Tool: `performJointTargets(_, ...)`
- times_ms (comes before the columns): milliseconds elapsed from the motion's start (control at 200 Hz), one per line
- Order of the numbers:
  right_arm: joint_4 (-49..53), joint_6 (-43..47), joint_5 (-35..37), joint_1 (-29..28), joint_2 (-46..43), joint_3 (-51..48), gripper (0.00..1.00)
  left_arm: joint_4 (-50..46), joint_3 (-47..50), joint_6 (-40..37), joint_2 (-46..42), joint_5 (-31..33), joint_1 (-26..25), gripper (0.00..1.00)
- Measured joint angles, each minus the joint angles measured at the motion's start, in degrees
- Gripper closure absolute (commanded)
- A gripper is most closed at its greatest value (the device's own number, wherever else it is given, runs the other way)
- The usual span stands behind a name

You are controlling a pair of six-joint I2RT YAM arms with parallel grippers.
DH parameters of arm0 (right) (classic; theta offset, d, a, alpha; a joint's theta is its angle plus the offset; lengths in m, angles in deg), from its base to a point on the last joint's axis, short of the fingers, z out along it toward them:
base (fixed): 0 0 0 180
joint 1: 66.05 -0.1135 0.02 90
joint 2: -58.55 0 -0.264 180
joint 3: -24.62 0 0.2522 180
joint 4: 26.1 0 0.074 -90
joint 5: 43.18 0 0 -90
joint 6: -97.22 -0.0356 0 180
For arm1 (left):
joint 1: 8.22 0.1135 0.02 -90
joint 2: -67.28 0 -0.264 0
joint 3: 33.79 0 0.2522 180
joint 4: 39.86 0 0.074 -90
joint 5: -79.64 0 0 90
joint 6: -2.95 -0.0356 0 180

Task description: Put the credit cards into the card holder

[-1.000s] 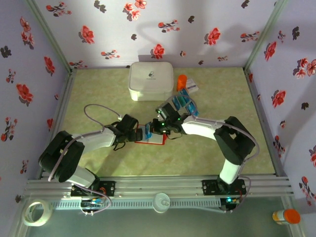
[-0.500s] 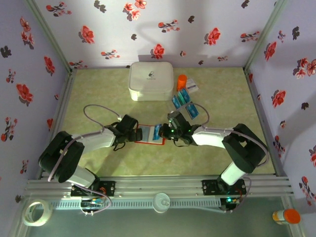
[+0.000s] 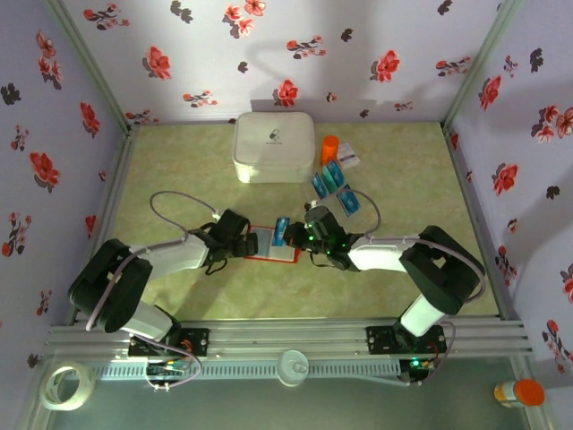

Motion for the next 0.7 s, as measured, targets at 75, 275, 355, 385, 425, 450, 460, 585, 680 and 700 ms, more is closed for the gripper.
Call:
performJointTargets(75, -1.51, -0.55, 0.17, -0.2, 1.03, -0.09, 1.0, 0.17, 0.09, 0.13, -0.04, 0.09, 0.0, 0.0)
performJointTargets(275, -5.95, -2.08, 0.2, -1.14, 4.39, -0.79, 1.0, 0.61, 0.5, 0.15, -0.33, 0.13, -0.04, 0.0)
performJointTargets(355, -7.21, -2.64, 0.2, -1.51, 5.51, -1.03, 1.0, 0.7, 0.59, 0.17, -0.42, 0.13, -0.04, 0.0)
performJointTargets(385, -7.69, -2.95, 0.22, -1.64, 5.68, -1.18, 1.0, 0.68, 0.59, 0.17, -0.42, 0.13, -0.04, 0.0)
performJointTargets(425, -8.31, -3.21, 0.24, -1.73, 5.77, -1.4, 1.0, 0.68, 0.59, 0.17, -0.42, 0.13, -0.04, 0.0)
performJointTargets(450, -8.72, -3.32, 0.26, -1.77, 5.84, -1.55, 1.0, 0.68, 0.59, 0.17, -0.42, 0.13, -0.04, 0.0)
performJointTargets(460, -8.94, -3.48, 0.28, -1.77, 5.86, -1.64, 1.0, 0.68, 0.59, 0.2, -0.42, 0.13, -0.04, 0.0)
performJointTargets(585, -10.86, -4.07, 0.42, -1.81, 6.21, -2.38, 1.0, 0.68, 0.59, 0.2, -0.44, 0.13, -0.04, 0.0)
performJointTargets(680, -12.17, -4.55, 0.46, -1.92, 6.84, -2.89, 1.0, 0.9, 0.81, 0.2, -0.66, 0.13, -0.04, 0.0)
performJointTargets(700, -12.52, -4.7, 0.46, -1.99, 6.99, -2.99, 1.0, 0.94, 0.87, 0.2, -0.68, 0.13, -0.04, 0.0)
